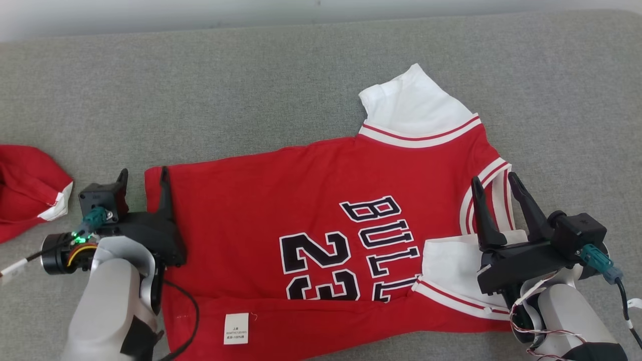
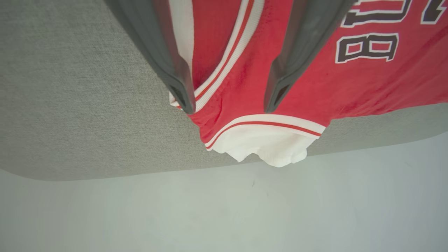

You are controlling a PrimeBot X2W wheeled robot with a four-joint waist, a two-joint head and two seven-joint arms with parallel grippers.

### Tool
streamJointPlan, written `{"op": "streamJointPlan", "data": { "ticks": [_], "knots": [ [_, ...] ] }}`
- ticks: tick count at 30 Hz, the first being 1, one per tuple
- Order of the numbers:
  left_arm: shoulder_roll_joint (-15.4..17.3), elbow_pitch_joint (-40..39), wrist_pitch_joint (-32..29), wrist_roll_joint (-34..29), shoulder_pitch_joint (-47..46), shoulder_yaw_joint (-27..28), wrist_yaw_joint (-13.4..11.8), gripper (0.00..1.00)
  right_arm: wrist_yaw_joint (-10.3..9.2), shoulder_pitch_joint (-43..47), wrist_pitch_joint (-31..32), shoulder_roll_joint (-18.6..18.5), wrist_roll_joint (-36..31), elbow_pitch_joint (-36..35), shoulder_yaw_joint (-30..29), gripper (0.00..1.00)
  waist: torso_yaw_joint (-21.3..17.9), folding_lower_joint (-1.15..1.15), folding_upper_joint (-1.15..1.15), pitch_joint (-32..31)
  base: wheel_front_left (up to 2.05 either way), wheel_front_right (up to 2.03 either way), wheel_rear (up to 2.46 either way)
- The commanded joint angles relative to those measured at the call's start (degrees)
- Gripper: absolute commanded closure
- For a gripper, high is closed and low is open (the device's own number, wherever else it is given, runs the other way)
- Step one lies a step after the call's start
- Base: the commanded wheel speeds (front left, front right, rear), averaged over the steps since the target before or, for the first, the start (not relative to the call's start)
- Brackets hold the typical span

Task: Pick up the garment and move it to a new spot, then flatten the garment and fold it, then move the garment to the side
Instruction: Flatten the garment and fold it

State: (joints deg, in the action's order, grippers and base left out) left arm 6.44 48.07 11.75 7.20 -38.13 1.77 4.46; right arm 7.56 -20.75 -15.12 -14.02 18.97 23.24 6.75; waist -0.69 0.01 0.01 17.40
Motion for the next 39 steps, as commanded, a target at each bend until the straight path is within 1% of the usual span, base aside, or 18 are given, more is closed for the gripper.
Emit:
{"op": "streamJointPlan", "data": {
  "ticks": [1,5,6,8,9,11,12,13,14,15,16,17,20,22,26,32,36,39],
  "knots": [
    [0.2,1.1,-0.2,0.8,-1.4,0.1,-0.3,0.0,-0.16,0.4,0.0,0.2,0.0,0.0,-0.1,0.0,-0.2,-0.01,-0.01,0.2,0.0,0.0,0.0],
    [0.1,3.9,-1.3,1.2,-2.7,-0.2,-0.4,0.0,-0.16,0.5,0.0,0.3,0.3,0.1,-0.3,0.0,-0.5,-0.01,-0.01,0.2,0.0,0.0,0.0],
    [0.0,4.7,-1.8,1.4,-2.8,-0.3,-0.4,0.02,-0.16,0.5,0.0,0.2,0.3,0.1,-0.4,0.0,-0.5,-0.01,-0.01,0.2,0.0,0.0,0.0],
    [-0.1,6.0,-2.5,1.4,-3.3,-0.3,-0.5,0.19,-0.16,0.4,0.0,0.2,0.4,0.1,-0.6,0.0,-0.5,-0.01,-0.01,0.2,0.0,0.0,0.0],
    [-0.2,6.5,-2.6,1.7,-3.5,-0.4,-0.5,0.19,-0.16,0.2,0.0,0.0,0.5,0.2,-0.6,0.0,-0.4,-0.01,-0.01,0.2,0.0,0.0,0.0],
    [-0.3,7.6,-3.0,1.9,-3.6,-0.6,-0.3,0.12,-0.16,-0.3,0.0,-0.3,0.7,0.2,-0.6,0.0,-0.3,-0.01,-0.01,0.3,0.0,0.0,0.0],
    [-0.3,7.9,-2.9,1.9,-3.9,-0.6,-0.2,0.14,-0.16,-0.6,0.0,-0.4,0.7,0.1,-0.5,0.0,-0.2,-0.01,-0.01,0.4,0.0,0.0,0.0],
    [-0.3,8.2,-2.7,2.1,-4.1,-0.7,-0.2,0.27,-0.16,-0.8,0.0,-0.6,0.7,0.1,-0.3,0.0,-0.1,-0.01,-0.01,0.4,0.0,0.0,0.0],
    [-0.2,8.3,-2.4,1.9,-4.4,-0.9,-0.1,0.35,-0.16,-1.0,0.0,-0.7,0.6,0.1,-0.1,0.0,0.0,-0.01,-0.01,0.5,0.0,0.0,0.0],
    [-0.2,8.6,-2.3,1.9,-4.6,-1.0,-0.1,0.53,-0.16,-1.4,0.0,-0.9,0.7,0.1,0.2,0.0,0.0,-0.01,-0.01,0.6,0.0,0.0,0.0],
    [-0.2,8.8,-2.2,1.8,-4.8,-1.3,-0.1,0.78,-0.16,-1.8,0.0,-1.2,0.9,0.3,0.4,0.0,0.1,-0.01,-0.01,0.6,0.0,0.0,0.0],
    [-0.2,9.1,-2.0,1.8,-5.1,-1.5,-0.1,1.0,-0.16,-2.3,0.0,-1.6,1.0,0.5,0.8,0.0,0.2,-0.01,-0.01,0.7,0.0,0.0,0.0],
    [-0.2,9.4,-1.2,1.5,-5.7,-2.2,0.1,1.0,-0.16,-4.5,0.0,-3.3,1.2,1.6,2.9,0.0,0.4,-0.01,-0.01,1.1,0.0,0.0,0.0],
    [-0.2,9.4,-0.4,1.2,-6.3,-2.7,-0.1,1.0,-0.16,-6.9,0.0,-5.1,0.9,2.6,4.4,0.0,0.7,-0.01,-0.01,1.4,0.0,0.0,0.0],
    [-0.5,9.3,0.8,0.7,-7.0,-3.7,-0.1,1.0,-0.16,-12.8,2.2,-8.0,2.5,5.3,7.7,0.0,1.5,-0.01,-0.01,2.0,0.0,0.0,0.0],
    [-1.7,8.9,1.9,1.4,-7.4,-4.7,-0.1,1.0,-0.16,-22.5,8.3,-11.5,5.7,9.0,12.6,0.0,3.1,-0.01,-0.01,2.9,0.0,0.0,0.0],
    [-2.4,8.6,2.4,1.8,-7.7,-5.8,-0.1,1.0,-0.16,-28.1,12.4,-12.6,8.6,12.0,15.0,0.0,4.5,-0.01,-0.01,3.8,0.0,0.0,0.0],
    [-2.9,8.1,2.7,2.1,-7.9,-6.7,0.1,1.0,-0.16,-31.6,17.5,-13.0,11.4,15.3,16.0,0.0,5.5,-0.01,-0.01,4.6,0.0,0.0,0.0]
  ]
}}
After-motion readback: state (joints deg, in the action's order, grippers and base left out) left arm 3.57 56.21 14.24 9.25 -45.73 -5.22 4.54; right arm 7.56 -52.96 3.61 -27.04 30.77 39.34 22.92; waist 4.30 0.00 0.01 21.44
